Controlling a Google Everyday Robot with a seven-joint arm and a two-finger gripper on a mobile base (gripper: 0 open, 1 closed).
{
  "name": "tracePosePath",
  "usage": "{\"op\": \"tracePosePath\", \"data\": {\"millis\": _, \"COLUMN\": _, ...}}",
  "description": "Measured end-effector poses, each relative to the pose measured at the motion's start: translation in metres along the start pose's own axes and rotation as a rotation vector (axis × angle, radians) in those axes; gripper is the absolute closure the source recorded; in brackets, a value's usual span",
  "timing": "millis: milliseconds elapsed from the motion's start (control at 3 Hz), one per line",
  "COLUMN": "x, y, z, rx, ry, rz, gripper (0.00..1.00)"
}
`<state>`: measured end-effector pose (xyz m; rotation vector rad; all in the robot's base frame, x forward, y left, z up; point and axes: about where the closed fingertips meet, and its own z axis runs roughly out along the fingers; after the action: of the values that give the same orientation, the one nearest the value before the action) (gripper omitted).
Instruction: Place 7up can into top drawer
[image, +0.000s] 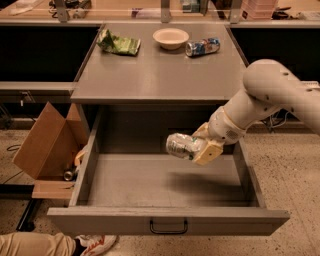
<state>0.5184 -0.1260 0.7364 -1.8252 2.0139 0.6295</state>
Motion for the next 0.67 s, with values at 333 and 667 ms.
{"op": "tracePosePath", "data": {"millis": 333, "x": 0.006, "y": -0.003, "z": 0.026, "rx": -0.034, "ry": 0.013, "rz": -0.007, "gripper": 1.00}}
{"op": "tracePosePath", "data": {"millis": 667, "x": 0.012, "y": -0.004, "z": 0.046, "rx": -0.064, "ry": 0.020, "rz": -0.006, "gripper": 1.00}}
